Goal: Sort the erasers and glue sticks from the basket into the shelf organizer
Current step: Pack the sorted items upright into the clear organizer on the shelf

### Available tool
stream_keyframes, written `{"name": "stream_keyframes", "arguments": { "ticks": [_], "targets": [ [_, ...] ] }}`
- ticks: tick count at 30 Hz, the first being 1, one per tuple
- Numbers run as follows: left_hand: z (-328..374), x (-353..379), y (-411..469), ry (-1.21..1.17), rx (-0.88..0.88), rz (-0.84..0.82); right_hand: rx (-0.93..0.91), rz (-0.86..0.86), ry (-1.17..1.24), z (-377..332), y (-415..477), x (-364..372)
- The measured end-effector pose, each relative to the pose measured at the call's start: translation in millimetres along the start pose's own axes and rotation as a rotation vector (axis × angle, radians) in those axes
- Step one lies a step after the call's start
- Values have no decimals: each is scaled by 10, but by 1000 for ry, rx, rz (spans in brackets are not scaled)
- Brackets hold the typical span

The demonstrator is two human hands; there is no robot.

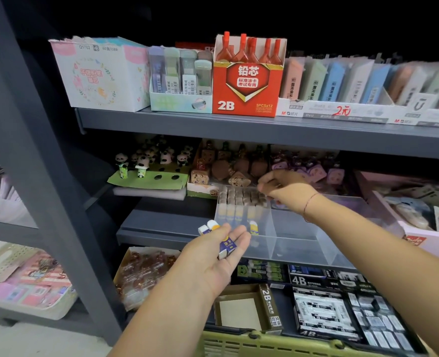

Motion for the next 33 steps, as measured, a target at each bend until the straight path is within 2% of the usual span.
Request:
{"name": "stream_keyframes", "arguments": {
  "ticks": [5, 9, 15, 20, 26, 33],
  "targets": [
    [20, -23, 1, 17, 23, 37, -118, -43, -237, 23, -40, 4],
    [16, -39, 5, 15, 48, 80, -66, -35, -407, 18, 13, -18],
    [39, -45, -2, -8, 76, 119, -21, -103, -825, -31, 104, 33],
    [36, -49, -9, -16, 72, 113, 51, -84, -1023, -70, 144, 42],
    [27, -40, -14, -13, 63, 111, 159, -80, -1078, -76, 202, 56],
    [51, -39, -15, -20, 66, 109, 91, -175, -850, -140, 152, 59]
  ]
}}
Point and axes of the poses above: each hand's wrist, its own y-axis towards the middle knuckle, its own x-axis out of the palm, z = x × y, the point moved 3 cm from there along y, towards the middle knuckle, and after that the axes turned 12 degrees about -y, right-handed, at the moved point
